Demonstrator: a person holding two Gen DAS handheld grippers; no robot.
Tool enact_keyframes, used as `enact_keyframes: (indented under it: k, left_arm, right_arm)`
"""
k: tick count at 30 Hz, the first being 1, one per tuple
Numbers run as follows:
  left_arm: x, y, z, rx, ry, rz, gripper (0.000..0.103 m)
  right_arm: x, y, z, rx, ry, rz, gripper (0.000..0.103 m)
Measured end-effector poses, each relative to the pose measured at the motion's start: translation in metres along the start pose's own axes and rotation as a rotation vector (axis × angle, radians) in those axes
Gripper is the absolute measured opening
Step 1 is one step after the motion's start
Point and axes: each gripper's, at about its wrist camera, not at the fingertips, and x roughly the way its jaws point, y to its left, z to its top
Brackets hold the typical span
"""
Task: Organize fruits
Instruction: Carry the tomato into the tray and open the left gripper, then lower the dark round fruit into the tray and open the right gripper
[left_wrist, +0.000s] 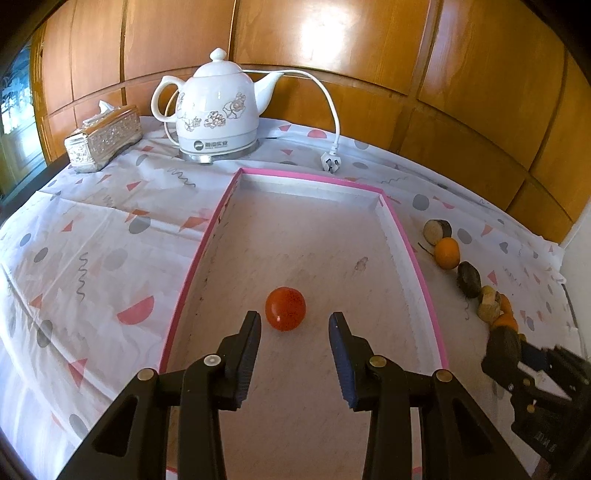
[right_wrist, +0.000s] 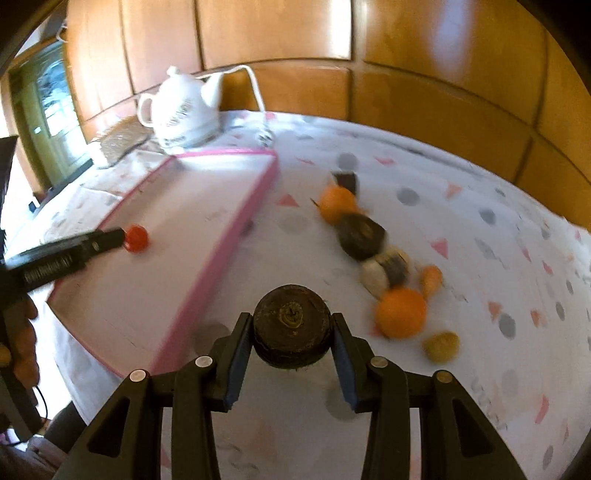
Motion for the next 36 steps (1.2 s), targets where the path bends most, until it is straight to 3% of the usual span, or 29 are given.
enact_keyframes:
  k: [11, 22, 26, 31, 36]
  left_arm:
    - [-0.01, 0.008, -0.004, -0.014, -0.02, 0.016, 0.042]
    - [-0.014, 0.027, -0.006, -0.062, -0.032, 0.048, 0.043]
    - [-0.014, 0.033, -0.007, -0.079, -0.028, 0.058, 0.043]
    - [-0.015, 0.029, -0.008, -0.078, -0.028, 0.049, 0.043]
    - [-0.019, 0.017, -0.008, -0.054, -0.035, 0.018, 0.043]
  right_arm:
    - [0.009, 0.044, 0.037, -0.055, -0.04, 0.108, 0.042]
    - [0.032, 0.083, 0.066, -0.081, -0.027, 0.147, 0.043]
    - [0.03, 0.089, 0.066, -0.082, -0.051, 0.118, 0.052]
    - [0.021, 0.085, 0.062, -0.073, -0.073, 0.056, 0.053]
    - [0.007, 0.076, 0.054, -0.067, -0.113, -0.062, 0.053]
